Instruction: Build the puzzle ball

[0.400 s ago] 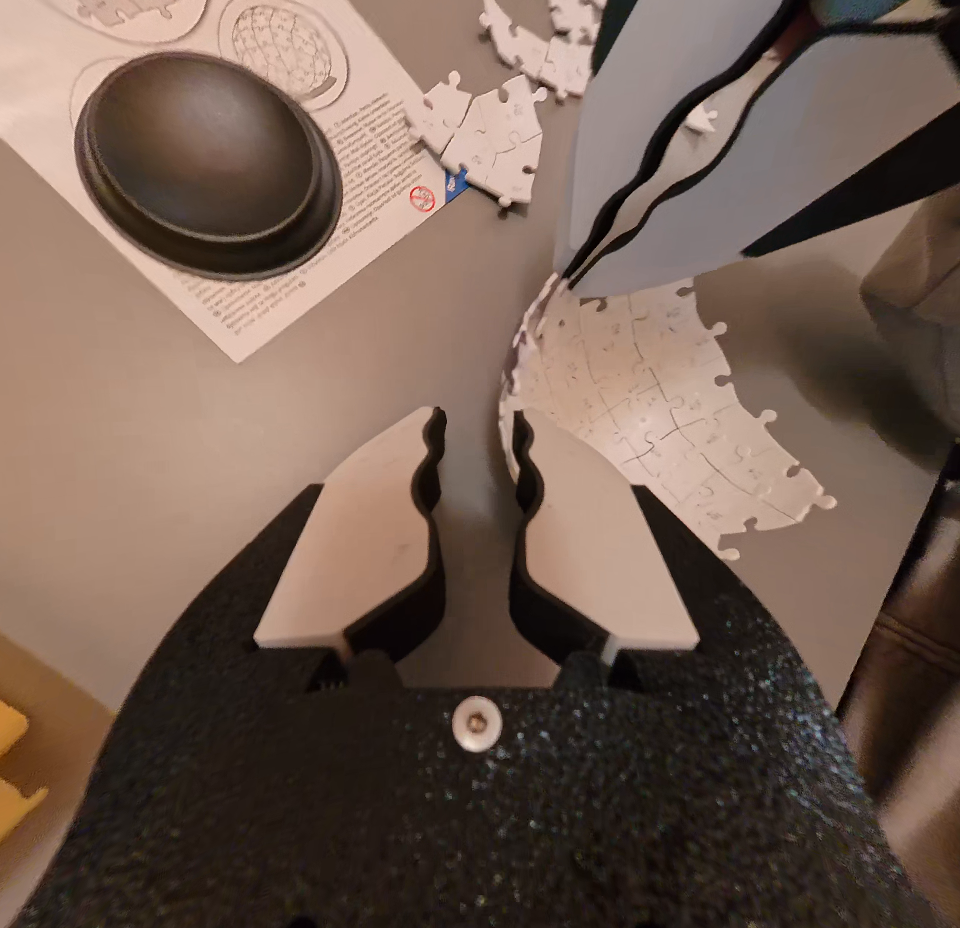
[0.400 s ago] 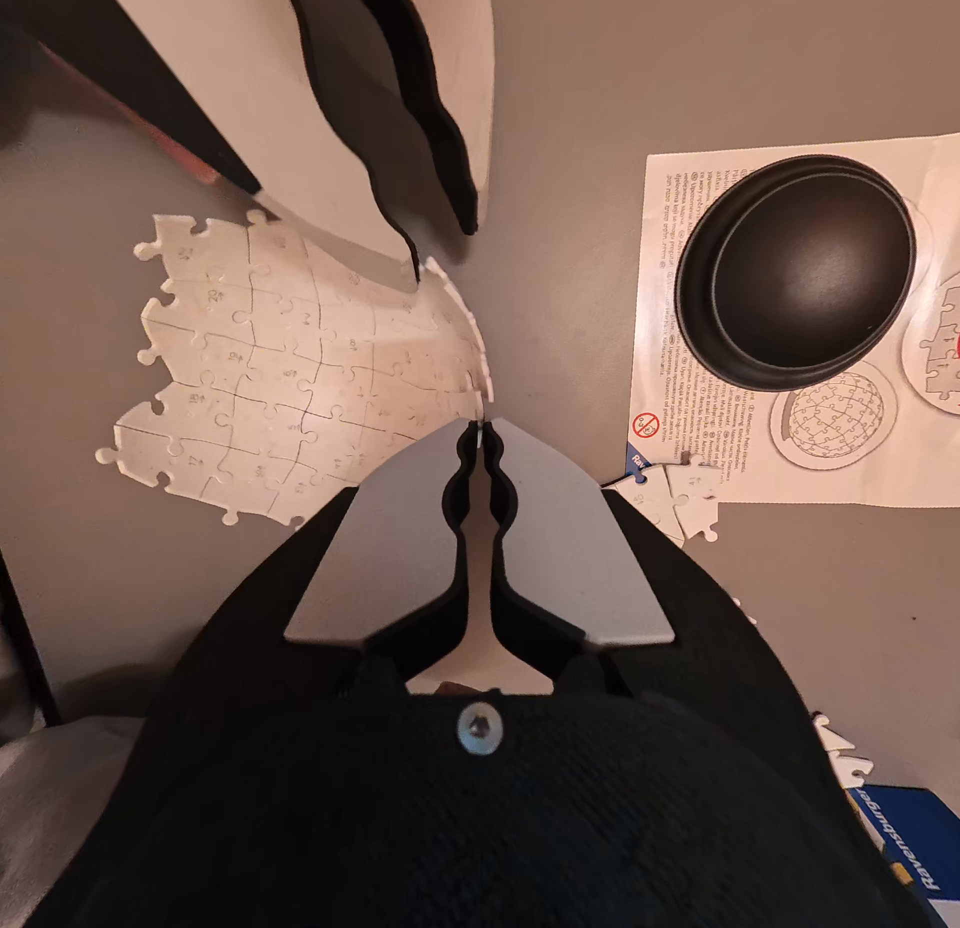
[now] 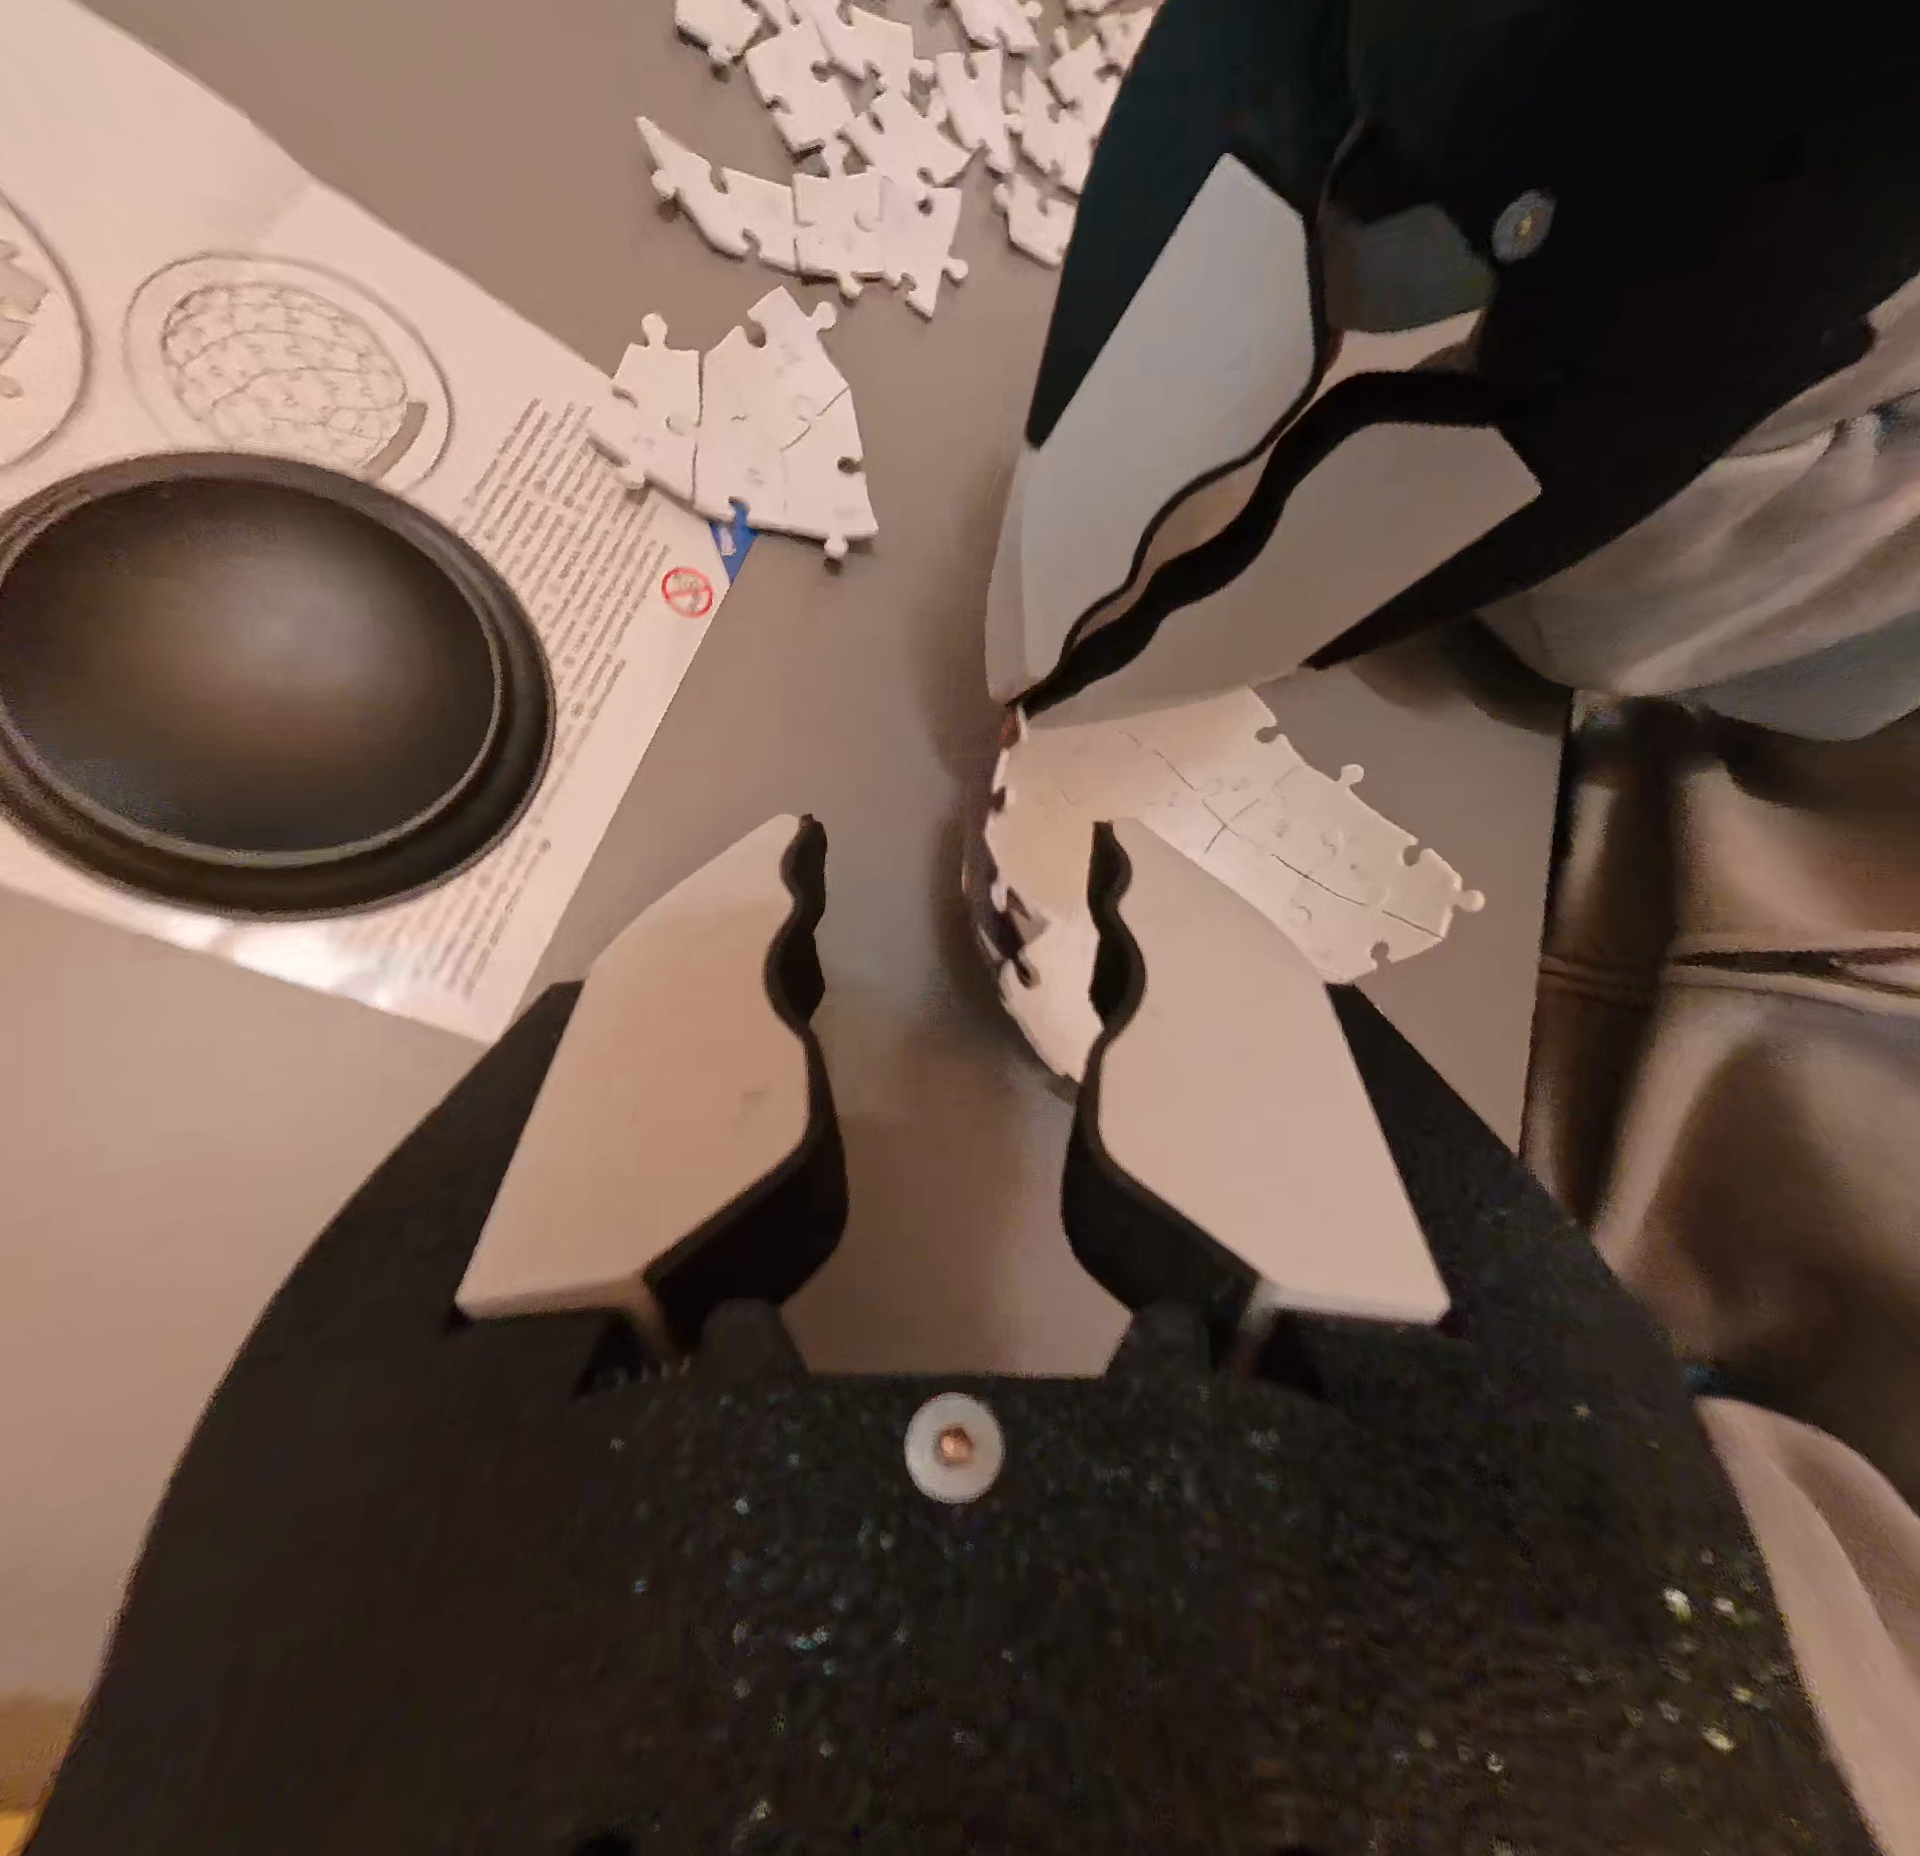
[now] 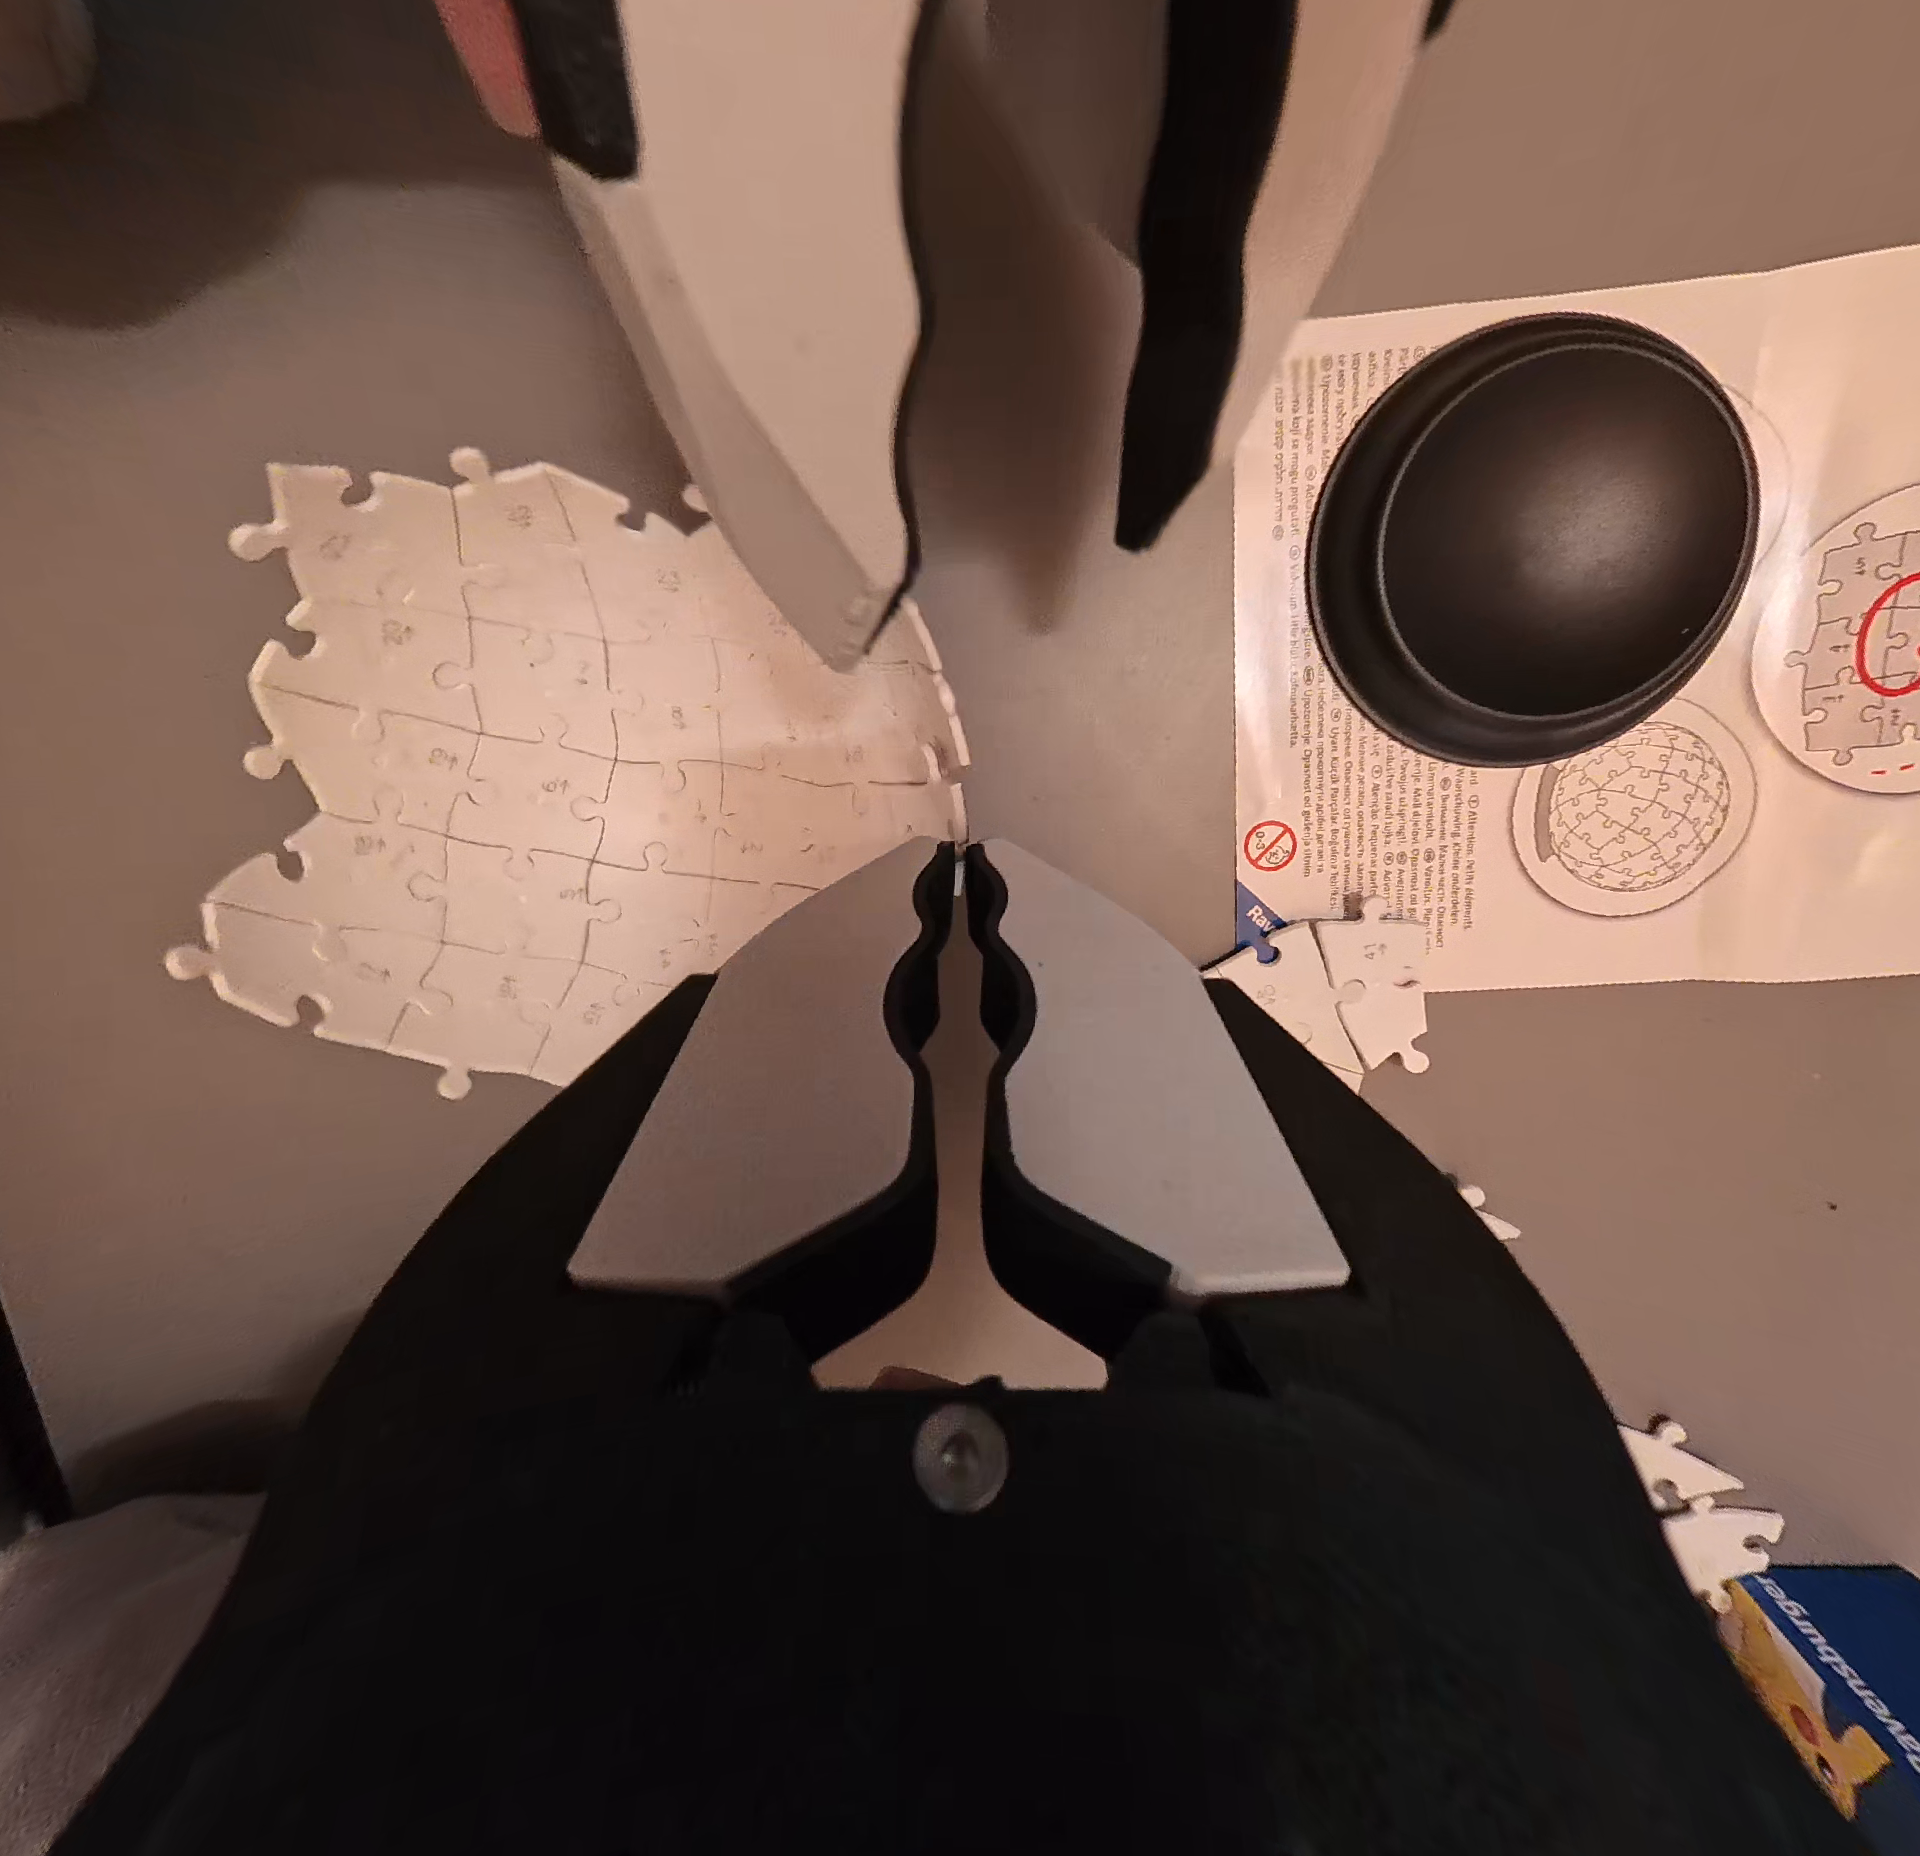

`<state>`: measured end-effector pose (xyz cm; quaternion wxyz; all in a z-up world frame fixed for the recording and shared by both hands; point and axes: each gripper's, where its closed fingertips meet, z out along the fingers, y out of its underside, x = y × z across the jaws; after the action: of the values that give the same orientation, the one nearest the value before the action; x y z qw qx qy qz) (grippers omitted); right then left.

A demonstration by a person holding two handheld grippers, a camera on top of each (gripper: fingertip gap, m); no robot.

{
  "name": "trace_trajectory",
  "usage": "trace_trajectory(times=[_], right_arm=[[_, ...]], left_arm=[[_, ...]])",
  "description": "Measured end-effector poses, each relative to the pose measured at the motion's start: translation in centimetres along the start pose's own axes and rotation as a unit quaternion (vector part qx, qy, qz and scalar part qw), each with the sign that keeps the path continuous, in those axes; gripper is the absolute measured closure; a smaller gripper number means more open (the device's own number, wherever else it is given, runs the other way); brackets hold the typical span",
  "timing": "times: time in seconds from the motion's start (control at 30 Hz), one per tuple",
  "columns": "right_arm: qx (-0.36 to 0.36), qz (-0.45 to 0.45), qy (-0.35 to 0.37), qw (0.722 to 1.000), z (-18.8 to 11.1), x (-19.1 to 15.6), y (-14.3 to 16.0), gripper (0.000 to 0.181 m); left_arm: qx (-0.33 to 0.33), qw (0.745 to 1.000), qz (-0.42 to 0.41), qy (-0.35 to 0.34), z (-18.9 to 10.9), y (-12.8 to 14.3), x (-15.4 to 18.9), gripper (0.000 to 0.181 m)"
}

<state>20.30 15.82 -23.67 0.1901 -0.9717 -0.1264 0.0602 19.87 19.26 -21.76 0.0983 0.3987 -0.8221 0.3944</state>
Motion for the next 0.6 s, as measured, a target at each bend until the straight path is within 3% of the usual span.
trace_trajectory(times=[0.1, 0.23, 0.6], right_arm=[[0.011, 0.007, 0.005, 1.0, -0.1, 0.2, 0.0, 0.179], [0.028, 0.013, 0.007, 1.0, 0.2, 0.3, -0.2, 0.179], [0.023, 0.001, 0.014, 1.0, 0.7, 0.6, -0.5, 0.179]], left_arm=[[-0.006, 0.998, 0.037, 0.046, 0.4, -0.7, 0.7, 0.138], [0.009, 0.998, 0.031, 0.058, 0.8, -1.4, 0.4, 0.144], [-0.039, 0.999, 0.035, 0.001, 2.0, 0.1, -0.7, 0.158]])
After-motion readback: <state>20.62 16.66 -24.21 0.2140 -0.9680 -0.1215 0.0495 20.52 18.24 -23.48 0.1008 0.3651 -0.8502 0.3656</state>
